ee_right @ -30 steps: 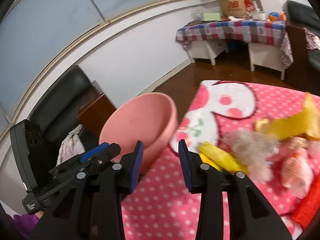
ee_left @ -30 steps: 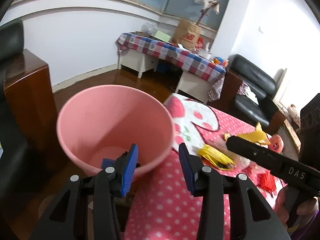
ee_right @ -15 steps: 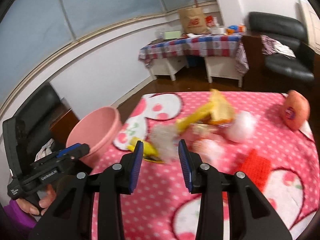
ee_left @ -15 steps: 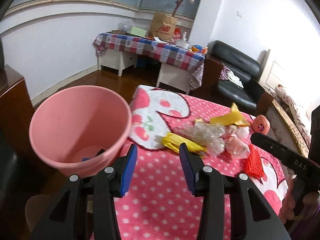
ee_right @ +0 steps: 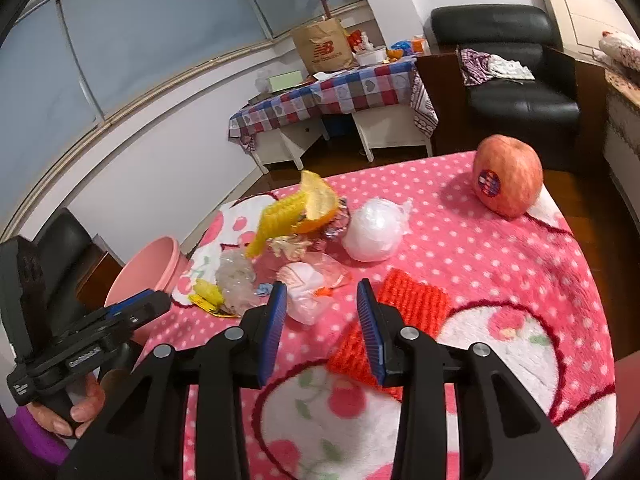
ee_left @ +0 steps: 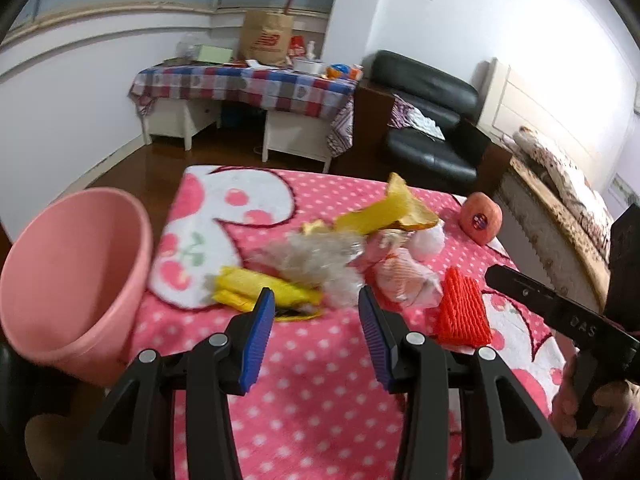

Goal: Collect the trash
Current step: 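Move both tools back over the table toward the remaining trash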

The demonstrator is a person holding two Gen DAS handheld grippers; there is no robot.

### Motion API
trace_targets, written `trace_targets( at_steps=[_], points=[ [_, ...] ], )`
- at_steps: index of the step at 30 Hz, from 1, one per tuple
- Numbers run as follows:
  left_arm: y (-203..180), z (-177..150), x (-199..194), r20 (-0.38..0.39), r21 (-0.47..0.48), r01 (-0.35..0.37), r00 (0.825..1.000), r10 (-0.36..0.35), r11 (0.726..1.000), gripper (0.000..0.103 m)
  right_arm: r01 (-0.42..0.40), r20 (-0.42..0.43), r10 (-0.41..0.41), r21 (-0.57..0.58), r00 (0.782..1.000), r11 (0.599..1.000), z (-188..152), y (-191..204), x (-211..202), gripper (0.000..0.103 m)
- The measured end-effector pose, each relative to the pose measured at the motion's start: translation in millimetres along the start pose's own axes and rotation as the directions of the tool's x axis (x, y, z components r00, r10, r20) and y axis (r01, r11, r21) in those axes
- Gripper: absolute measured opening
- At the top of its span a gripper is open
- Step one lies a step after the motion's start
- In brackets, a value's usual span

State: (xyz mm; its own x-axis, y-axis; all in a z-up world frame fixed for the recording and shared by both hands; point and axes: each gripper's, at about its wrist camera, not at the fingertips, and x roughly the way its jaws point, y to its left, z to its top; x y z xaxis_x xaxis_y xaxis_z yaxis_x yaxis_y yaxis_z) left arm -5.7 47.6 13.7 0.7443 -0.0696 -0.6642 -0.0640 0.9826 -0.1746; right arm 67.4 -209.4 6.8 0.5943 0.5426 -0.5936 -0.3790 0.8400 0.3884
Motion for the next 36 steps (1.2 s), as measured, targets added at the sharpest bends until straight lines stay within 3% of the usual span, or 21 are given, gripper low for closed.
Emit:
trace_targets(
  at_steps=[8,15,18,22,36],
  points=[
    [-27,14,49,-0.036,0.059,-0.055,0.998,0.058,0.997,0.043,-0.010,-0.007,0.010,0.042,1.000,0.999,-5,-22,-1,0.037],
    [-28,19,80,-0.058,0.061,-0.132,0.989,0.136,0.989,0.043,-0.019,-0.011,0.020,0.064,1.000,0.998,-8,-32,0,0.037],
    [-25,15,81,-0.063,0.063,-0.135,0.988,0.139,0.989,0.035,-0.011,-0.018,0.012,0.072,1.000,0.997,-10,-37,3,0.037],
    [-22,10,72,-0.046,0.064,-0.120,0.991,0.123,0.991,0.030,0.002,-0.050,0.004,0.102,0.999,0.995,-13,-44,10,0.037],
    [-17,12,16,0.050,0.023,0.004,0.999,-0.005,1.000,0.030,0.134,-0.124,-0.119,0.122,0.985,0.983,-21,-53,24,0.037]
  ],
)
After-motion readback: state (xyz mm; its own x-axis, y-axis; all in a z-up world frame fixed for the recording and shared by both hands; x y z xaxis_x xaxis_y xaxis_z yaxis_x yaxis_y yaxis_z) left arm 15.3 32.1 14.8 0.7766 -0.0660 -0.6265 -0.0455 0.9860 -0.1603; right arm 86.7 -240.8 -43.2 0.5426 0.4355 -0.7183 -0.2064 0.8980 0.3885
